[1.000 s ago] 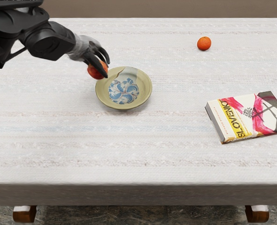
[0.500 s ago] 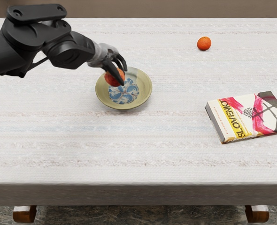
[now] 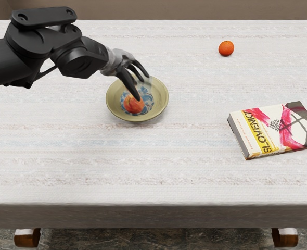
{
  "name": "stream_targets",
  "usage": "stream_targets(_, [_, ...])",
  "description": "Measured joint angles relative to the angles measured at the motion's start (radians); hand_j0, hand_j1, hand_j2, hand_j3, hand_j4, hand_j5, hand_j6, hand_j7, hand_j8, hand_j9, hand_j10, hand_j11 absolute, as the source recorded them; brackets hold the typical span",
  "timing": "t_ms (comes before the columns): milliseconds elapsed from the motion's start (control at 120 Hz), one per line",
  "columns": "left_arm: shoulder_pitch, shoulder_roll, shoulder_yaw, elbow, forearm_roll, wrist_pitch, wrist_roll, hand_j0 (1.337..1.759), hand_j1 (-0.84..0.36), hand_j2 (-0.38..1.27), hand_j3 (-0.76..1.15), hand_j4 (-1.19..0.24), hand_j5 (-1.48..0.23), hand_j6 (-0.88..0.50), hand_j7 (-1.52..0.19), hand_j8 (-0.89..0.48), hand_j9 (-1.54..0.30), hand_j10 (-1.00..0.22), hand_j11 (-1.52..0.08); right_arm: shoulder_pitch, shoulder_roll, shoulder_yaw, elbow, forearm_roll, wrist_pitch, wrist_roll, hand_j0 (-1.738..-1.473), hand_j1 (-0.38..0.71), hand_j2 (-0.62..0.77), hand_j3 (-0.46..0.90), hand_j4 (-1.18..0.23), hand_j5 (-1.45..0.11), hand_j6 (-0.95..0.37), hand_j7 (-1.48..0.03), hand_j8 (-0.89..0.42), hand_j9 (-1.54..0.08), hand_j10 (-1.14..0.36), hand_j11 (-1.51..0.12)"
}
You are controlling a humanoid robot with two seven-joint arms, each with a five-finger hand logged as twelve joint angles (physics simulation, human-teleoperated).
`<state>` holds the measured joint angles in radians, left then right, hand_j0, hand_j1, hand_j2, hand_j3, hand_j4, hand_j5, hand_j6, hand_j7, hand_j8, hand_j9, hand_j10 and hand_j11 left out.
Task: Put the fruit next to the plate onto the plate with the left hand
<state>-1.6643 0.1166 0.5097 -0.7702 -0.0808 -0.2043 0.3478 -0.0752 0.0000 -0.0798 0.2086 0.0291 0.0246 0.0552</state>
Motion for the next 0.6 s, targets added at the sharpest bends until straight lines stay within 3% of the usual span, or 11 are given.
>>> stream_targets(175, [-0.031, 0.021, 0.006, 0.0, -0.004, 0.0, 0.001, 1.657, 0.14, 0.04, 0.0, -0.19, -0.26, -0.17, -0.26, -0.16, -0.25, -0.16, -0.25, 0.0, 0.0, 0.0, 0.0, 0.0, 0.0, 0.0, -1.658, -0.32, 0.0, 0.0, -0.02, -0.03, -0.02, -0.03, -0.02, -0.03, -0.02, -0.03])
stream_targets(275, [-0.063, 0.208, 0.012, -0.022, -0.044, -0.044, 0.004, 1.657, 0.22, 0.03, 0.0, -0.12, -0.16, -0.11, -0.16, -0.1, -0.16, -0.1, -0.16, 0.0, 0.0, 0.0, 0.0, 0.0, 0.0, 0.0, -1.658, -0.32, 0.0, 0.0, -0.02, -0.03, -0.02, -0.03, -0.02, -0.03, -0.02, -0.03])
stream_targets(350, [-0.056, 0.357, 0.023, -0.073, -0.108, -0.183, 0.006, 1.658, 0.26, 0.02, 0.0, -0.08, -0.12, -0.08, -0.11, -0.07, -0.11, -0.07, -0.11, 0.0, 0.0, 0.0, 0.0, 0.0, 0.0, 0.0, -1.658, -0.32, 0.0, 0.0, -0.02, -0.03, -0.02, -0.03, -0.02, -0.03, -0.02, -0.03])
stream_targets(442, [-0.056, 0.434, 0.098, -0.122, -0.164, -0.314, 0.002, 1.658, 0.29, 0.01, 0.0, -0.05, -0.08, -0.05, -0.07, -0.05, -0.07, -0.05, -0.07, 0.0, 0.0, 0.0, 0.0, 0.0, 0.0, 0.0, -1.658, -0.32, 0.0, 0.0, -0.02, -0.03, -0.02, -0.03, -0.02, -0.03, -0.02, -0.03])
stream_targets(525, [-0.06, 0.465, 0.192, -0.149, -0.199, -0.365, -0.027, 1.658, 0.31, 0.01, 0.0, -0.04, -0.05, -0.03, -0.05, -0.03, -0.05, -0.03, -0.05, 0.0, 0.0, 0.0, 0.0, 0.0, 0.0, 0.0, -1.658, -0.32, 0.0, 0.0, -0.02, -0.03, -0.02, -0.03, -0.02, -0.03, -0.02, -0.03])
stream_targets(600, [-0.063, 0.491, 0.261, -0.16, -0.214, -0.386, -0.075, 1.658, 0.32, 0.01, 0.0, -0.03, -0.04, -0.03, -0.04, -0.02, -0.04, -0.02, -0.04, 0.0, 0.0, 0.0, 0.0, 0.0, 0.0, 0.0, -1.658, -0.32, 0.0, 0.0, -0.02, -0.03, -0.02, -0.03, -0.02, -0.03, -0.02, -0.03])
